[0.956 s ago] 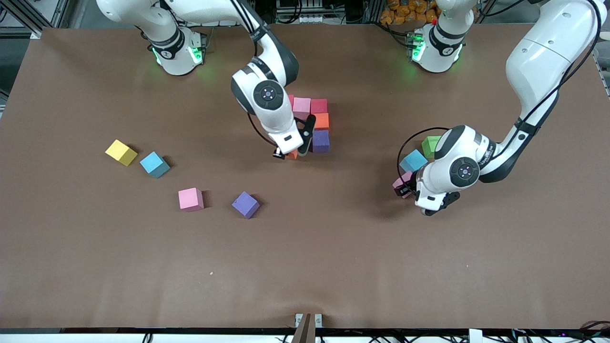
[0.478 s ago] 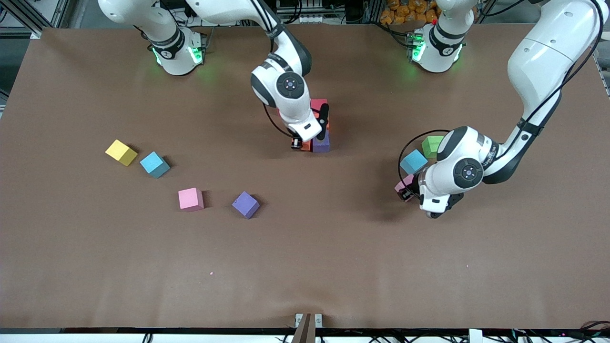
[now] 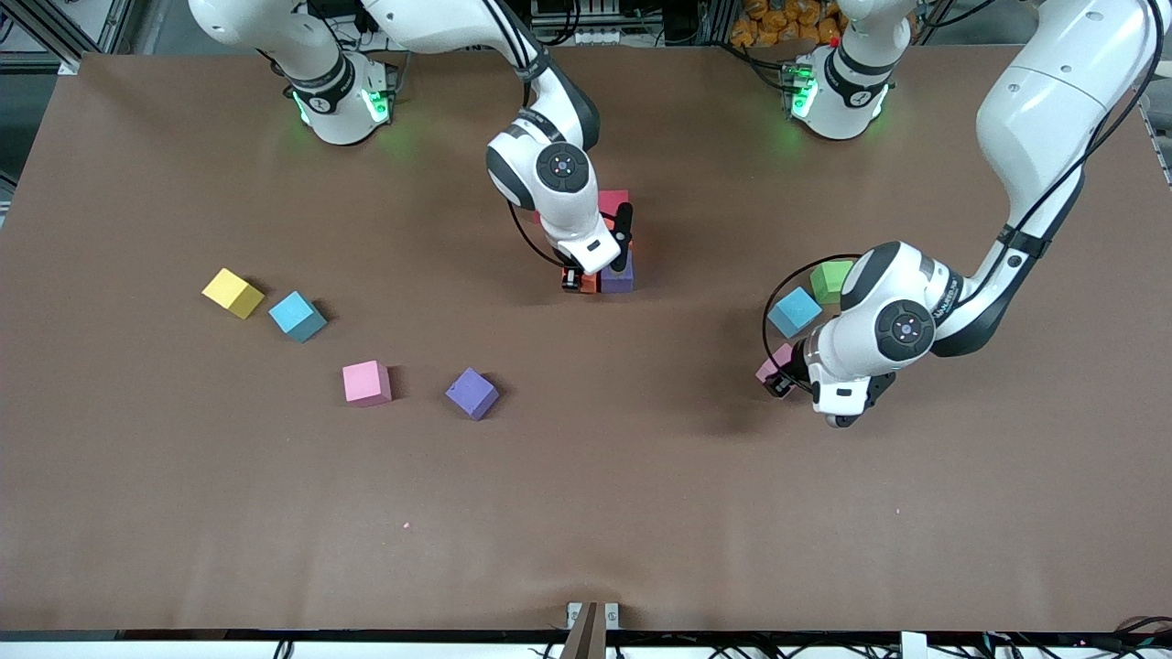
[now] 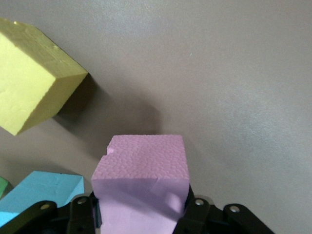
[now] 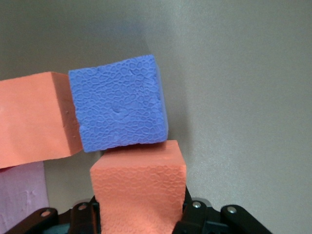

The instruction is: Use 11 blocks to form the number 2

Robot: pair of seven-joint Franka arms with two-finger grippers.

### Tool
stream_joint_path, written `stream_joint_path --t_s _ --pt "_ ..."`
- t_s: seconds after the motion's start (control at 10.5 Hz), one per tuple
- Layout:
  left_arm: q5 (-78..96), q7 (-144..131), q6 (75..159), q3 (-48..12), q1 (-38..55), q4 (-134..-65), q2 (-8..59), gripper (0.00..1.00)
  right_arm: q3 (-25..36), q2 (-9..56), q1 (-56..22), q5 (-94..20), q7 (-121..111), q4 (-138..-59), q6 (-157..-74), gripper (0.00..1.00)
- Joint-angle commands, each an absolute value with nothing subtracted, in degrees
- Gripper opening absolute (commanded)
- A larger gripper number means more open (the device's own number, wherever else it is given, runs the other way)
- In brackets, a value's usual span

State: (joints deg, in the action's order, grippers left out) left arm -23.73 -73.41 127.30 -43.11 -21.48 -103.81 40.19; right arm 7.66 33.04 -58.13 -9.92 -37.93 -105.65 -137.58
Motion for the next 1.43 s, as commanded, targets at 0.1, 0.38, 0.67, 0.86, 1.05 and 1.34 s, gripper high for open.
stream_joint_path --t_s 0.1,0.38,0.67,0.86,1.05,1.34 --pt "-24.17 -79.77 126.74 -43.07 -21.09 -104.06 37.45 0.43 7.65 33.92 -58.27 -9.05 -38.50 -105.82 -139.04 0.37" --pt "-24.17 -83.40 126.48 -43.77 -21.09 -104.06 35.86 0.43 7.65 34.45 -58.71 -8.96 -38.50 -105.82 -140.18 0.37" --pt "-23.30 -85.93 124.37 -45.52 -21.27 -103.98 33.14 0.42 7.65 34.63 -59.24 -8.96 -38.50 -105.82 -140.45 0.37" --pt "-22.16 -88.24 121.75 -46.93 -21.27 -102.14 32.61 0.41 7.65 34.63 -59.33 -8.96 -38.50 -105.82 -140.45 0.37" --pt "-21.80 -91.21 119.36 -48.33 -21.27 -100.73 32.61 0.39 7.65 34.63 -59.59 -8.96 -38.32 -105.82 -140.45 0.68" --pt "-21.62 -98.50 117.95 -51.84 -21.53 -100.37 32.52 0.34 7.65 34.11 -59.33 -9.05 -38.32 -105.82 -139.66 1.00"
